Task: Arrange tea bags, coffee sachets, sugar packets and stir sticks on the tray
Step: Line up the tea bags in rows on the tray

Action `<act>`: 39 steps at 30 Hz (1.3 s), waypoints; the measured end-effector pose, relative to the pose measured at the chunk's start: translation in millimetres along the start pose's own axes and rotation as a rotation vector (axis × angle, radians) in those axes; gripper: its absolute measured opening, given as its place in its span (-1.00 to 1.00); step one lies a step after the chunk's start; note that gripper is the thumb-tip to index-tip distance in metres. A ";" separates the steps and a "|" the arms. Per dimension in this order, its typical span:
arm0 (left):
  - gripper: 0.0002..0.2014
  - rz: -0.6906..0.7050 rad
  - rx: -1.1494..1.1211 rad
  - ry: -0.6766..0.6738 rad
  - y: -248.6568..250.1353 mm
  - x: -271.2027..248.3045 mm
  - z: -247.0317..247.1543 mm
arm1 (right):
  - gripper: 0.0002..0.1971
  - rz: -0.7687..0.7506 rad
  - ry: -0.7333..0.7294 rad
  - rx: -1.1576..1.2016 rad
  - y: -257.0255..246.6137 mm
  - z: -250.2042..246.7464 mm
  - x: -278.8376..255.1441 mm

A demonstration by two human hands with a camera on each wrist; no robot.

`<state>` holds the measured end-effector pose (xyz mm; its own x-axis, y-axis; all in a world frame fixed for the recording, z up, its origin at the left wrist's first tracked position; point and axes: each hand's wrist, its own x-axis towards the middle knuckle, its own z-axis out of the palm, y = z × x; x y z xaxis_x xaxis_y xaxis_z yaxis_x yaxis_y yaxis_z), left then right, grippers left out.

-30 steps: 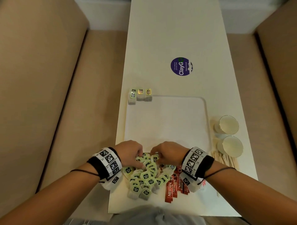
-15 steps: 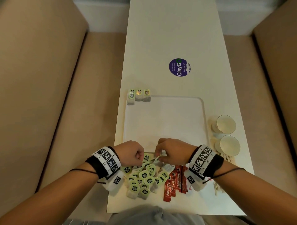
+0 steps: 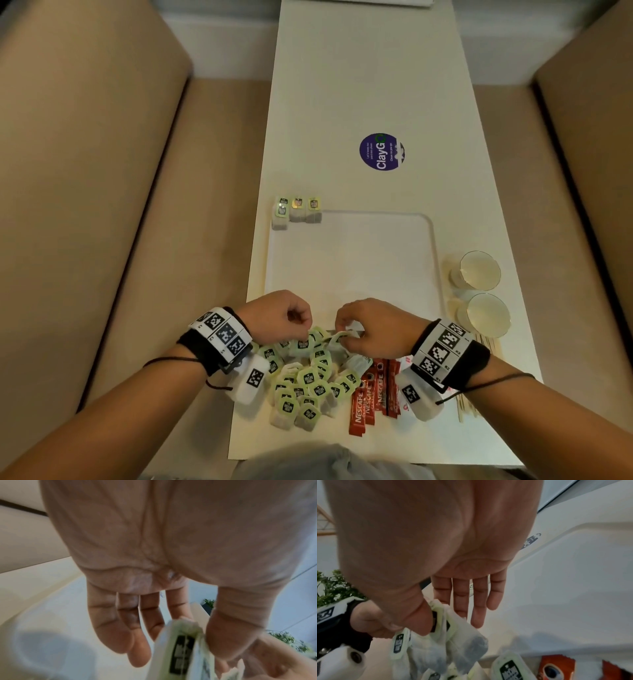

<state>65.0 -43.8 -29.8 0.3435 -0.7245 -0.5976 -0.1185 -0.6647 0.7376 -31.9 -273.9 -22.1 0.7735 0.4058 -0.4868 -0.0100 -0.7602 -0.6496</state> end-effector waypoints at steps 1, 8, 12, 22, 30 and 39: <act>-0.95 0.005 -0.024 0.019 0.6 -0.5 0.1 | -0.82 0.010 -0.001 0.034 -1.1 -0.3 -1.4; -0.86 -0.024 -0.387 0.121 -11.9 3.6 -5.9 | -0.92 0.019 0.088 0.168 -13.6 -3.7 -3.4; -0.72 -0.024 -0.605 0.159 -13.6 7.7 -3.7 | -0.96 -0.025 0.177 0.303 -25.3 -3.6 3.9; -0.74 -0.019 -1.130 0.255 -8.4 20.6 -6.1 | -0.89 0.017 0.429 0.311 -28.2 -2.3 42.5; -0.56 0.068 -0.984 0.205 -13.7 17.6 1.1 | -0.79 0.073 0.568 0.349 -28.2 3.5 51.9; -0.47 0.090 -0.855 0.194 -13.8 11.8 -1.0 | -0.83 0.128 0.601 0.381 -34.5 6.4 57.6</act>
<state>71.6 -43.0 -46.7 0.5282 -0.6721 -0.5189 0.5582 -0.1856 0.8087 8.9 -221.0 -31.5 0.9653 -0.1070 -0.2382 -0.2590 -0.5093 -0.8207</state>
